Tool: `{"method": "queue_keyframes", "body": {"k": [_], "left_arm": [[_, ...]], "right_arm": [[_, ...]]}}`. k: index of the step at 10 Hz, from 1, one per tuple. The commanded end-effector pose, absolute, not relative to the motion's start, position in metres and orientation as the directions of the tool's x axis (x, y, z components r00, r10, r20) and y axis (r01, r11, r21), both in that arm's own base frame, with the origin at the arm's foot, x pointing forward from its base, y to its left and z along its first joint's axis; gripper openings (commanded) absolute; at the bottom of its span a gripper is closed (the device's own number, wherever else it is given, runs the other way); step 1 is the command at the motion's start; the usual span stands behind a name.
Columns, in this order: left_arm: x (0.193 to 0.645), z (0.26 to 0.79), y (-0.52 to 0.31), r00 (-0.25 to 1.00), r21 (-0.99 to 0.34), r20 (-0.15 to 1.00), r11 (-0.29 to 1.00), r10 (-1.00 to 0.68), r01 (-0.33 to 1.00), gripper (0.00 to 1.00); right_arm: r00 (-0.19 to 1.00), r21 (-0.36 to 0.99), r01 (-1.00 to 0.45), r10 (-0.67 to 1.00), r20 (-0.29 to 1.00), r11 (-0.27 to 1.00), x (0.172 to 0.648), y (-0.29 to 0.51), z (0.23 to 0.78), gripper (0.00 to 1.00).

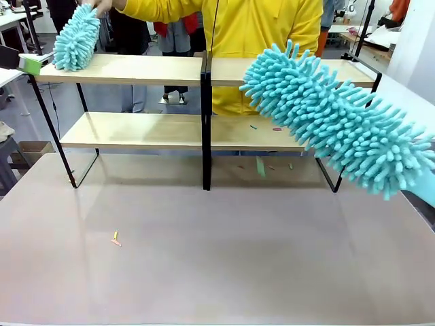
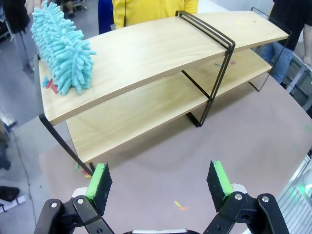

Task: Clean the shelves.
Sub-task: Clean a randomly selected level of the Shelf with the Duster.

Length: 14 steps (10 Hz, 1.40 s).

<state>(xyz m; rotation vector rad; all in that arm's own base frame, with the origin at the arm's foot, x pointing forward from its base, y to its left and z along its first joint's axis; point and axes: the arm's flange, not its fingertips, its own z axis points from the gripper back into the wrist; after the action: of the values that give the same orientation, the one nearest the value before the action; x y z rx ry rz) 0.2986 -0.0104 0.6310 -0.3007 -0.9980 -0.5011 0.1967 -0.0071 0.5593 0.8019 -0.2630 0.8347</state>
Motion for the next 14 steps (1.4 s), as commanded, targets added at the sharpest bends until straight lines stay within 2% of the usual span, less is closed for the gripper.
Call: {"method": "queue_keyframes", "body": {"k": [1,5,8,9,10,11,14], "left_arm": [[0.298,0.631,-0.010,0.441,-0.014,0.858,0.847,-0.263,0.532,1.00],[0.298,0.631,-0.010,0.441,-0.014,0.858,0.847,-0.263,0.532,1.00],[0.298,0.631,-0.010,0.441,-0.014,0.858,0.847,-0.263,0.532,1.00],[0.298,0.631,-0.010,0.441,-0.014,0.858,0.847,-0.263,0.532,1.00],[0.298,0.631,-0.010,0.441,-0.014,0.858,0.847,-0.263,0.532,1.00],[0.298,0.631,-0.010,0.441,-0.014,0.858,0.847,-0.263,0.532,1.00],[0.298,0.631,-0.010,0.441,-0.014,0.858,0.847,-0.263,0.532,1.00]], "right_arm": [[0.578,0.506,-0.807,0.586,0.568,0.305,0.220,-0.007,0.566,0.12],[0.444,0.446,-0.880,0.618,0.649,0.163,0.211,-0.093,0.666,0.12],[0.462,0.346,-0.887,0.601,0.652,0.306,0.216,-0.182,0.687,0.12],[0.431,0.308,-0.902,0.577,0.694,0.304,0.220,-0.208,0.684,0.12],[0.397,0.229,-0.904,0.509,0.764,0.361,0.224,-0.217,0.677,0.12],[0.475,0.353,-0.880,0.574,0.667,0.319,0.206,-0.186,0.692,0.12],[0.475,0.353,-0.880,0.574,0.667,0.319,0.206,-0.186,0.692,0.12]]}}
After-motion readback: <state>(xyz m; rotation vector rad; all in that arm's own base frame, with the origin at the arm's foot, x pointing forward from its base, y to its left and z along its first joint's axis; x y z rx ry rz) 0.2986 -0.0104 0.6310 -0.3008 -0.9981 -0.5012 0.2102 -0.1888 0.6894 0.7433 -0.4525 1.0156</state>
